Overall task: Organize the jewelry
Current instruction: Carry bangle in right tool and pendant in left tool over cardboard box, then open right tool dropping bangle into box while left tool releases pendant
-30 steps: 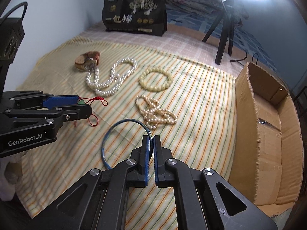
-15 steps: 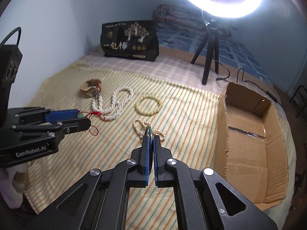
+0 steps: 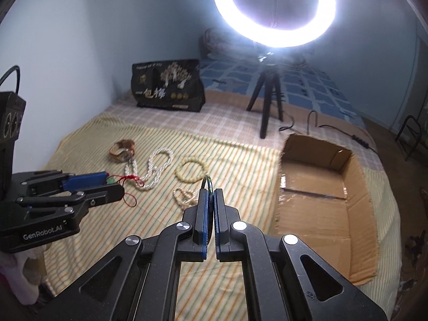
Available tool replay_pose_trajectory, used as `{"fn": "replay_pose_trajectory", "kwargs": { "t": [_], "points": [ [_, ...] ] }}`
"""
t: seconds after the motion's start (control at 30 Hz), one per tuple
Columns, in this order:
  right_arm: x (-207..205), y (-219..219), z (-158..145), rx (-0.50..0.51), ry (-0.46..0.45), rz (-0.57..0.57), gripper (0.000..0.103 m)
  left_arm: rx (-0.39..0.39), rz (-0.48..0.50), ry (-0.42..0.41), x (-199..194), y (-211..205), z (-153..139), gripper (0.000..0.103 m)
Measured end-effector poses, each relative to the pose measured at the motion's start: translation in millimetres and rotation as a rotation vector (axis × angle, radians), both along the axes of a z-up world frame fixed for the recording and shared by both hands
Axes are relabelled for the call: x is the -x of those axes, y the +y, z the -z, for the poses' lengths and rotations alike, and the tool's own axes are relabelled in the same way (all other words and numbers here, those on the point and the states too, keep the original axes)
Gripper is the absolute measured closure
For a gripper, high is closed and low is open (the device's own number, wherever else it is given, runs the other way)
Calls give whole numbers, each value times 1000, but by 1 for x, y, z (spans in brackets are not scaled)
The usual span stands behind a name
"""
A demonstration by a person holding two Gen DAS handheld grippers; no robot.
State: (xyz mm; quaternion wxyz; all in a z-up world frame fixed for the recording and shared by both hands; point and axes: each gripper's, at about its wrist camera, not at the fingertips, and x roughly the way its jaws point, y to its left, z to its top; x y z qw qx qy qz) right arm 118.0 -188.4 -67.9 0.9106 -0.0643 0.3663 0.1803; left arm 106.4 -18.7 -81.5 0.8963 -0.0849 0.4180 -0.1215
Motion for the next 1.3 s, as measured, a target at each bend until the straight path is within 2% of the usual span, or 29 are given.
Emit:
{"fn": "replay_pose_trajectory", "kwargs": {
  "t": [0.5,0.9,1.3],
  "points": [
    [1,-85,-22,-12,-58,166,101,23,111,-29,-4,-81,-17,74],
    [-14,-151,-6,-16,-19,281,101,10,195,-15,-18,-146,-9,74],
    [-29,-176,7,-41,8,308,101,7,222,24,-46,-179,9,74]
  ]
}}
